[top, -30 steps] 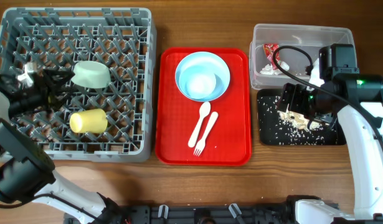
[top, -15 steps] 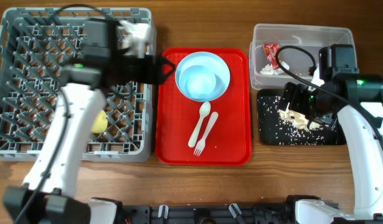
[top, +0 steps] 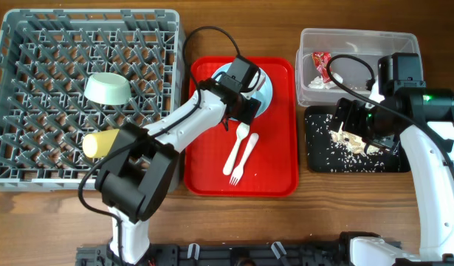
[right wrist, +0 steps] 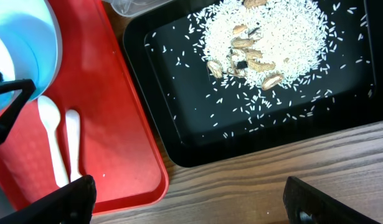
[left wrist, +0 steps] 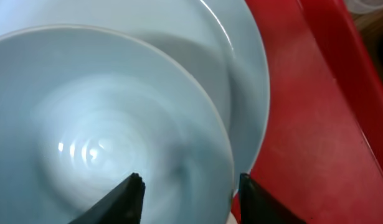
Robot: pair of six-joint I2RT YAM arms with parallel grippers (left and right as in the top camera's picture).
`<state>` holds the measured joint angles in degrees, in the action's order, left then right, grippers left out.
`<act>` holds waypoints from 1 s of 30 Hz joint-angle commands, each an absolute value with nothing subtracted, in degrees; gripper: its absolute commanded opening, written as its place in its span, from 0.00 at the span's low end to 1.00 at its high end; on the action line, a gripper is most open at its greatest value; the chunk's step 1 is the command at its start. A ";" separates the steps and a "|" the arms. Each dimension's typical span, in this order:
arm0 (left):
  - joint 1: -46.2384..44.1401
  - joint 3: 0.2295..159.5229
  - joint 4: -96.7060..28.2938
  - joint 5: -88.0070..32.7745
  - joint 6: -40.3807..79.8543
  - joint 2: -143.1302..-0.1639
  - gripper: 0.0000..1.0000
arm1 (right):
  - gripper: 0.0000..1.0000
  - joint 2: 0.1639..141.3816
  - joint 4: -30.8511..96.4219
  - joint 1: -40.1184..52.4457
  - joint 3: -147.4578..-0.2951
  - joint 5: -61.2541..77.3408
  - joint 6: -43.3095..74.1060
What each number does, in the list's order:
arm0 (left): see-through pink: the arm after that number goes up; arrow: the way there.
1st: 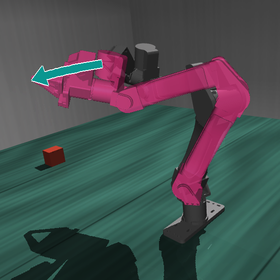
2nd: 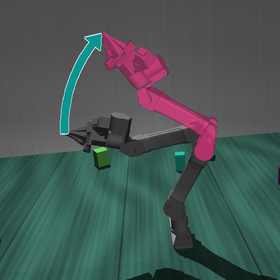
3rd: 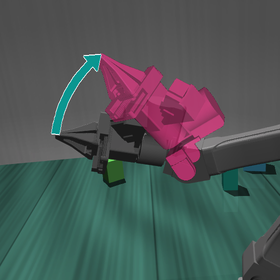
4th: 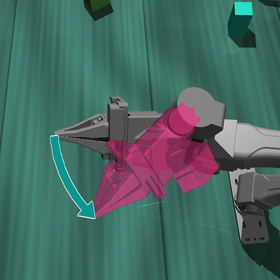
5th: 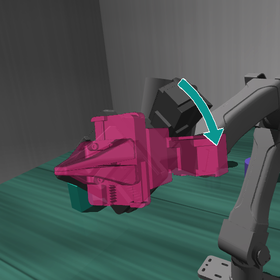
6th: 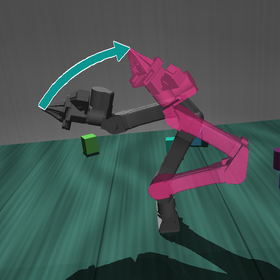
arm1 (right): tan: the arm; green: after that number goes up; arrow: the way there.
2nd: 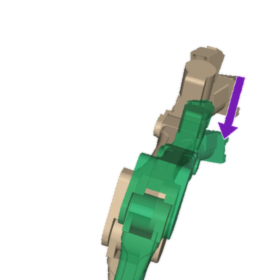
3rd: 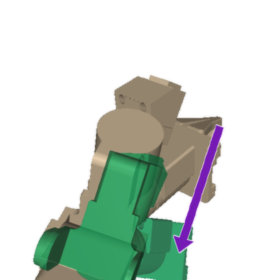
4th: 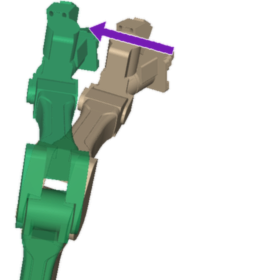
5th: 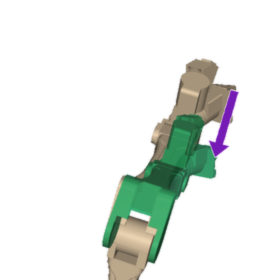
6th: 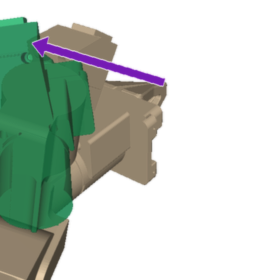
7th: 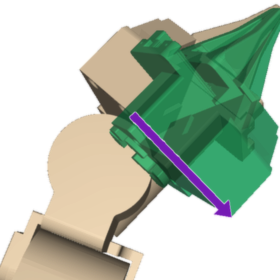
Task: Sort waste into correct bins and load items into the dishwasher rack
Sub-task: 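Grasp the blue bowl with the left gripper and place it in the rack, then grasp the white spoon with the left gripper and drop it in the rack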
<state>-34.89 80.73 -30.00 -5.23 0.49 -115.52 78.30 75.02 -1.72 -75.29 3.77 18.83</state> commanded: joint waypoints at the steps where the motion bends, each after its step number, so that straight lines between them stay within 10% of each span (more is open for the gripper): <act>1: -34.94 80.79 -30.22 -4.16 0.43 -117.03 0.38 | 0.97 77.41 75.16 -1.91 -76.40 2.74 19.46; 6: -34.94 80.84 -29.23 -4.16 0.45 -116.95 0.04 | 0.97 77.41 75.53 -1.91 -76.40 2.74 18.87; 16: -31.99 86.67 -33.23 -5.19 7.94 -103.63 0.04 | 0.97 77.41 76.18 -1.91 -76.40 2.74 18.00; 30: 12.05 86.63 -32.99 -67.18 8.21 -107.83 0.04 | 0.97 77.41 75.90 -1.91 -76.40 2.72 18.02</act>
<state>9.67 86.43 -33.21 -55.99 7.90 -103.90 78.30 75.85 -1.72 -75.29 3.77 18.57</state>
